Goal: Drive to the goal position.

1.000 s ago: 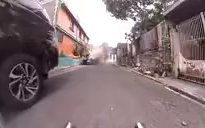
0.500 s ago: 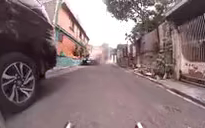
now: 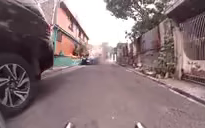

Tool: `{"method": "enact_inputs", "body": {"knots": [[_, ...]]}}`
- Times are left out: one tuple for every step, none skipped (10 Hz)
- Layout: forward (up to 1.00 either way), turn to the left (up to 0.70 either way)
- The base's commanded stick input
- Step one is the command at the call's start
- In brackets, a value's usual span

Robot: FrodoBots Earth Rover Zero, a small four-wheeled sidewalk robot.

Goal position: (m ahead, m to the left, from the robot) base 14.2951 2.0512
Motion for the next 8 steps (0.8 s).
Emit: {"method": "enact_inputs", "body": {"knots": [[0.22,0.00],[0.22,0.00],[0.22,0.00],[0.22,0.00],[0.22,0.00],[0.22,0.00],[0.22,0.00],[0.22,0.00]]}}
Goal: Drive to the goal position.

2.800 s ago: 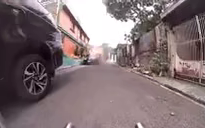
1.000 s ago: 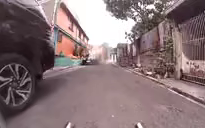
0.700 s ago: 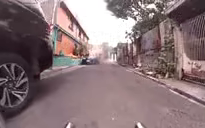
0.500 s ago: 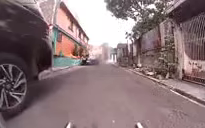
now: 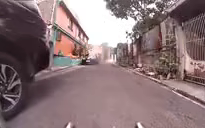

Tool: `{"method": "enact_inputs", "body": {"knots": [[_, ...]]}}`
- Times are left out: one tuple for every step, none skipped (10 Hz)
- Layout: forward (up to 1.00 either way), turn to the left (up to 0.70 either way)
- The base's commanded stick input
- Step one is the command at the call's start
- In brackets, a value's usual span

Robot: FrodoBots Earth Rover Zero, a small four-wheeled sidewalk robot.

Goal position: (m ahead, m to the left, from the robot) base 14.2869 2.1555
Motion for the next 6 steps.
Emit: {"method": "enact_inputs", "body": {"knots": [[0.22,0.00],[0.22,0.00],[0.22,0.00],[0.22,0.00],[0.22,0.00],[0.22,0.00]]}}
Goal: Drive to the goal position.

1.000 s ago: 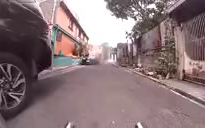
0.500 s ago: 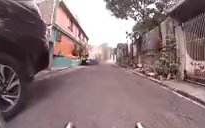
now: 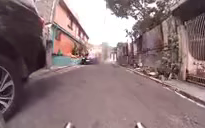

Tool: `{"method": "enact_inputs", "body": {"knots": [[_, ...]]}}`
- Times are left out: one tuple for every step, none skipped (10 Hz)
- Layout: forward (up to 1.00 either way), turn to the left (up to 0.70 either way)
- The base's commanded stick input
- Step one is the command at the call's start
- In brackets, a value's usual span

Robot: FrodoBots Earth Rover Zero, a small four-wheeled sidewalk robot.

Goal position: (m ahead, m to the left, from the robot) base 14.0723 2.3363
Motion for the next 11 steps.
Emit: {"method": "enact_inputs", "body": {"knots": [[0.22,0.00],[0.22,0.00],[0.22,0.00],[0.22,0.00],[0.22,0.00],[0.22,0.00],[0.22,0.00],[0.22,0.00],[0.22,0.00],[0.22,0.00],[0.22,0.00]]}}
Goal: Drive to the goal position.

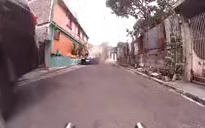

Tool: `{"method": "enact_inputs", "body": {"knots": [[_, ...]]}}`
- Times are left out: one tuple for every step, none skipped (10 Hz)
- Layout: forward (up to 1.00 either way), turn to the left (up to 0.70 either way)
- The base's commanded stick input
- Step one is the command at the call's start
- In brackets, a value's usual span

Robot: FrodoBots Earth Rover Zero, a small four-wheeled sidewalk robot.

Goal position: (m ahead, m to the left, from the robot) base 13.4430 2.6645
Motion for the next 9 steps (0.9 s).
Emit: {"method": "enact_inputs", "body": {"knots": [[0.22,0.00],[0.22,0.00],[0.22,0.00],[0.22,0.00],[0.22,0.00],[0.22,0.00],[0.21,0.00],[0.21,0.00],[0.22,0.00]]}}
